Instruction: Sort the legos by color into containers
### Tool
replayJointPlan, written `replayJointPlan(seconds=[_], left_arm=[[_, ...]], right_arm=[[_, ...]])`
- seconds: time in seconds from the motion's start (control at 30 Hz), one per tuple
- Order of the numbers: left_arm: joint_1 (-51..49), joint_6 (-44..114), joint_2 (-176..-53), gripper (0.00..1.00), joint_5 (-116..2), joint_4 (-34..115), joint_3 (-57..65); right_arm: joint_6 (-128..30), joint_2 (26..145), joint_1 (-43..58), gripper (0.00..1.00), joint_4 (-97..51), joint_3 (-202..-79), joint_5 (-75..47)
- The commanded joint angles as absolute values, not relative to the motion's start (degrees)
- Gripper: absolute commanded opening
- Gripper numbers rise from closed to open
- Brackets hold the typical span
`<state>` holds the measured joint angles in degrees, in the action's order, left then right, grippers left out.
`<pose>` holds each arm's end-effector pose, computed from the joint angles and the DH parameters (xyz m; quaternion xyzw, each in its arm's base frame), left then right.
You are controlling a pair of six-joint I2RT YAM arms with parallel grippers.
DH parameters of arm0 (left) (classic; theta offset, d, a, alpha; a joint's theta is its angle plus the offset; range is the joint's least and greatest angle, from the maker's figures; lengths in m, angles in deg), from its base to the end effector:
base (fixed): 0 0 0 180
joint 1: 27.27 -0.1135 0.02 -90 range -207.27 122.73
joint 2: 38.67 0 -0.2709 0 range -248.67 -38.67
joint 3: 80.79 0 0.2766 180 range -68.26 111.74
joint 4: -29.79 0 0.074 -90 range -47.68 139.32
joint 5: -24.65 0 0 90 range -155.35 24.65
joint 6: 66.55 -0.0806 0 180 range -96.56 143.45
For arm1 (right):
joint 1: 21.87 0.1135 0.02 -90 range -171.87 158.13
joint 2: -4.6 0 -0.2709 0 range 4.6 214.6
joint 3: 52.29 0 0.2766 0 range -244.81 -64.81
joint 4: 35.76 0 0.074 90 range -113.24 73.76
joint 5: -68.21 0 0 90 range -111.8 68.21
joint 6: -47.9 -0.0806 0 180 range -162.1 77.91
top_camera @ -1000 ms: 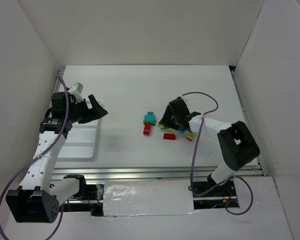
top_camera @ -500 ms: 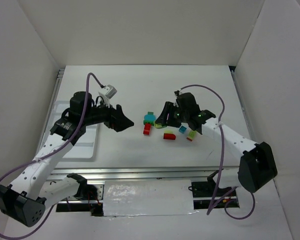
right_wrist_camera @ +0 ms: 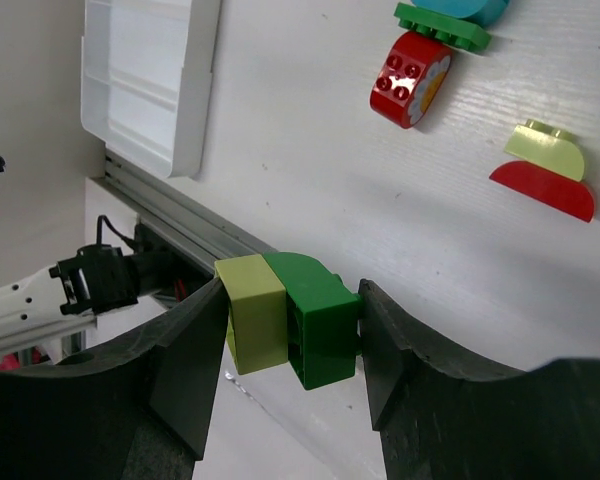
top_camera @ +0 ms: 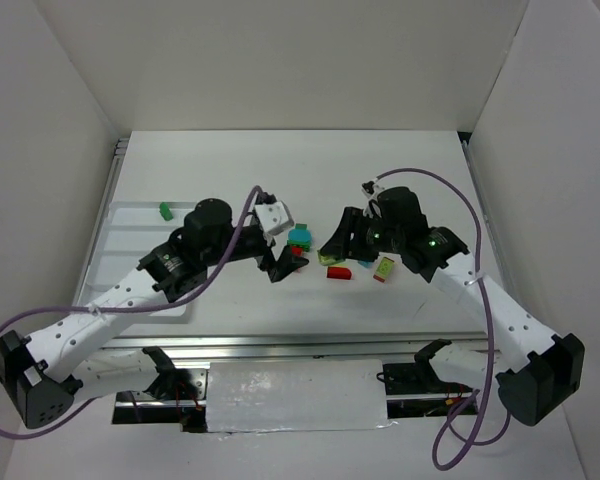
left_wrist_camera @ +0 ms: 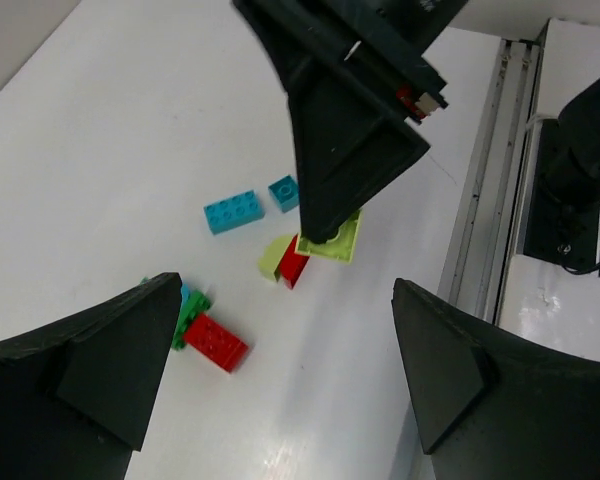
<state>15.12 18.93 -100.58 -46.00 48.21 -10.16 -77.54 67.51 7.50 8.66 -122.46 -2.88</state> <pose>0.2137 -0.2312 0.3691 0.3993 0.6481 -0.3278 0.5595 0.2406 0.1654 0.2989 -0.0262 0.8860 0.3594 0.2917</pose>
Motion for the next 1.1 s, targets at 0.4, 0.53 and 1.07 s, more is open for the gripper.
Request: replayJointPlan(seconds=[0.4,0.53,1.07], left_arm=[[26.3,8.5,-112.8,0.94,-52.3,42.1,-1.1],[26.4,8.8,-114.0,0.94,-51.4,45.3,-0.1],[26.4,10.2,-116.2,0.72,-49.4,47.2,0.0]], right_arm=[[-76.5,60.1,7.7,0.13,12.9,-124.3,-1.8],[-76.5,59.5,7.6,0.13,13.3,-124.5,-3.2],[-76.7,60.1,7.7,0.14,12.1,-124.9,-1.9]])
